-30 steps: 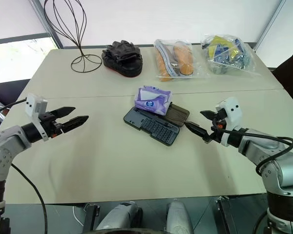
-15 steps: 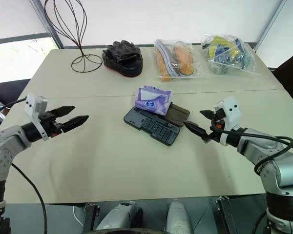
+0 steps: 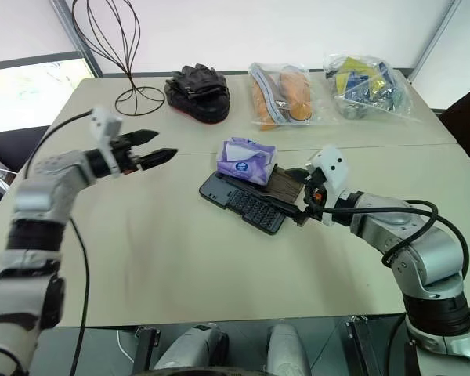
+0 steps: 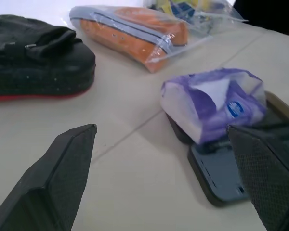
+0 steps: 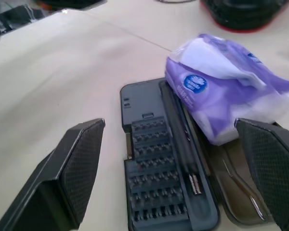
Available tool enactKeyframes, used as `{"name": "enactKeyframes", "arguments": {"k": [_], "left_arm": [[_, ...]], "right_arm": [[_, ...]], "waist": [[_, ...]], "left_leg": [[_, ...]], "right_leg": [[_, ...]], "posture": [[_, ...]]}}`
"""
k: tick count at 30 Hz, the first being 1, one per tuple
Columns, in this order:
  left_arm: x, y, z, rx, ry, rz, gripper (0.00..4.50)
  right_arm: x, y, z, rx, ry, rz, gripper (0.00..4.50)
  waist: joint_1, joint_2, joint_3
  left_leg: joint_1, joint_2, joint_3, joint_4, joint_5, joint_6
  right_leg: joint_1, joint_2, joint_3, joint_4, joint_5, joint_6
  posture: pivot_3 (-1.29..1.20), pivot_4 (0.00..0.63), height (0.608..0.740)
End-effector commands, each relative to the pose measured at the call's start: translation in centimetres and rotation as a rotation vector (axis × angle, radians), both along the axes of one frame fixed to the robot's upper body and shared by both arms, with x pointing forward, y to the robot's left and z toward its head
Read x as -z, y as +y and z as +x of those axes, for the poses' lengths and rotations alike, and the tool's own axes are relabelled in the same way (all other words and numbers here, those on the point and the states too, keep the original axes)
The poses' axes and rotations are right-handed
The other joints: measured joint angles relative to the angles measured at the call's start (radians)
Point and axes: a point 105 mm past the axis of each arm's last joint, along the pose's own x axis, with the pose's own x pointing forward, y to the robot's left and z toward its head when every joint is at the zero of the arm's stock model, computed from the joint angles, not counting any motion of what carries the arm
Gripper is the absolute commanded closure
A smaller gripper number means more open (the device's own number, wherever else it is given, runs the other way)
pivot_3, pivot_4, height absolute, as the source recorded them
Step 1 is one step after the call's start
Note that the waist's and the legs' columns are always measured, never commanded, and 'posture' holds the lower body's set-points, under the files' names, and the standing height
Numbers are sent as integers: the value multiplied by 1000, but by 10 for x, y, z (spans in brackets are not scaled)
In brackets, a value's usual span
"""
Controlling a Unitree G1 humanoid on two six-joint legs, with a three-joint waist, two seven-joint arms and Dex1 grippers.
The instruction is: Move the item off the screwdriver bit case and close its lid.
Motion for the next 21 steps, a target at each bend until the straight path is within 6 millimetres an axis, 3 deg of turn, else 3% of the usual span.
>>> {"name": "enactKeyframes", "arguments": {"k": [1,6,11,15,18,21], "left_arm": [[2,-20,13,50,-50,65,0],[18,-46,34,44,12,60,0],[36,-67,36,76,94,77,0],[39,-77,38,65,115,69,0],[40,-82,39,56,116,66,860],[39,-84,40,51,114,58,2250]], "right_arm": [[-10,13,-4,-29,-54,8,44],[-3,19,-13,-10,-46,28,44],[4,21,-16,38,-46,39,44],[5,23,-16,60,-53,50,44],[5,21,-16,84,-59,53,0],[6,19,-16,101,-62,53,0]], "waist": [[-3,-2,1],[-10,-3,1],[-11,-3,2],[-11,-3,2],[-10,-3,2],[-9,-3,2]], "left_leg": [[0,0,0,0,0,0],[-1,0,1,-1,0,0],[-1,-1,1,0,0,0],[-1,-1,1,0,0,0],[-2,-1,1,1,0,0],[-2,-1,1,1,0,0]], "right_leg": [[0,0,0,0,0,0],[-2,-1,0,1,0,0],[-2,-1,0,2,0,0],[-3,-1,0,3,0,0],[-3,-1,0,4,0,0],[-3,-1,1,4,0,0]], "posture": [[0,150,740],[0,150,740],[0,150,740],[0,150,740],[0,150,740],[0,150,740]]}}
